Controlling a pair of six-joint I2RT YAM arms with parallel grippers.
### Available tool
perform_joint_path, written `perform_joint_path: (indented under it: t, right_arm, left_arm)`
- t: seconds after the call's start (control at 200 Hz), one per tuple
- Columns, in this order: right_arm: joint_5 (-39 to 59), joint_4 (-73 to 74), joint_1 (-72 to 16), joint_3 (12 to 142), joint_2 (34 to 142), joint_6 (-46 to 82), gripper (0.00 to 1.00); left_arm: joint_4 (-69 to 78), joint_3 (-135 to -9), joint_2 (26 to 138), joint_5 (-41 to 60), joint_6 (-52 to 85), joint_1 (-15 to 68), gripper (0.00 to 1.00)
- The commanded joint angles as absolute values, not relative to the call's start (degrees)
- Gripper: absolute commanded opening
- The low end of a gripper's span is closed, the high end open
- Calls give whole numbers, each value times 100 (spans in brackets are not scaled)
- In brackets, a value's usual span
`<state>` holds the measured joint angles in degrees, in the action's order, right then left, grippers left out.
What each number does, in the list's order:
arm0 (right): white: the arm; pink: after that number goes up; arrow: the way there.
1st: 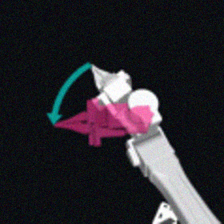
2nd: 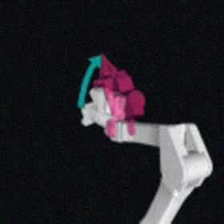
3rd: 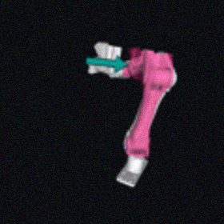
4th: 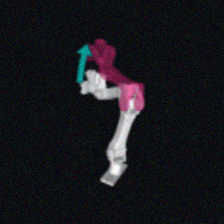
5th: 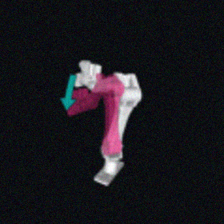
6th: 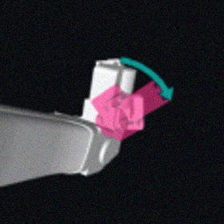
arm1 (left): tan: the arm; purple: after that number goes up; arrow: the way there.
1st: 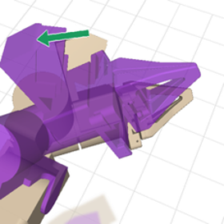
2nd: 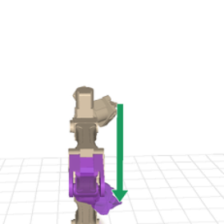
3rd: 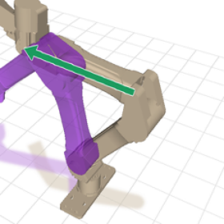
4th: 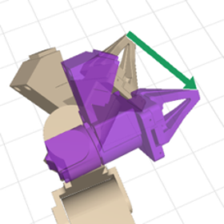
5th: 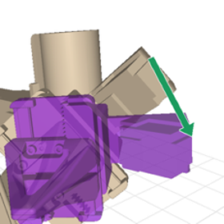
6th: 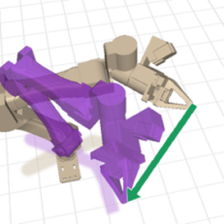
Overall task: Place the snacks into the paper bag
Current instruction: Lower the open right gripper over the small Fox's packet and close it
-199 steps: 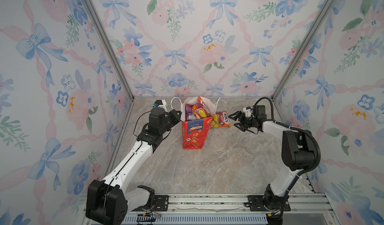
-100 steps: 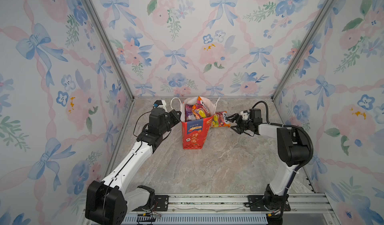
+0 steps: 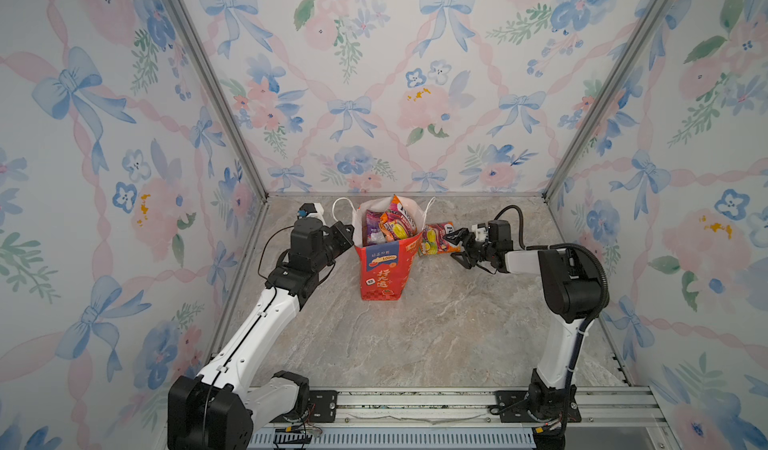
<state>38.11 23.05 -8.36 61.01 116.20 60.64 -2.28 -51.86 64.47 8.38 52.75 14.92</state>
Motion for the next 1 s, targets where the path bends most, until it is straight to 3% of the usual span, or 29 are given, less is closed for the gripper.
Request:
perform_joint_path:
  t: [0.0,0.245,0.43,0.86,0.995]
  right_arm:
    - [3520,2719,-905,6064,11860,6421,89]
    - [3231,2659,-947,6125,11956,6471,89]
    - [3104,2344,-1011,6379,12107,6296,81]
    - [3121,2200,-934,6565,12234,6125,25]
    - [3202,2346,-918,6583,12244,6152,13]
  left_arm:
    - [-210,-5116,6274,856,5102,1337,0]
    - [-211,-4940,6288,898,5106,1229,0]
    - [-207,-4925,6268,893,5107,1213,0]
    - [-211,-4913,6220,888,5133,1191,0]
    - [-208,-4913,6200,874,5133,1195,0]
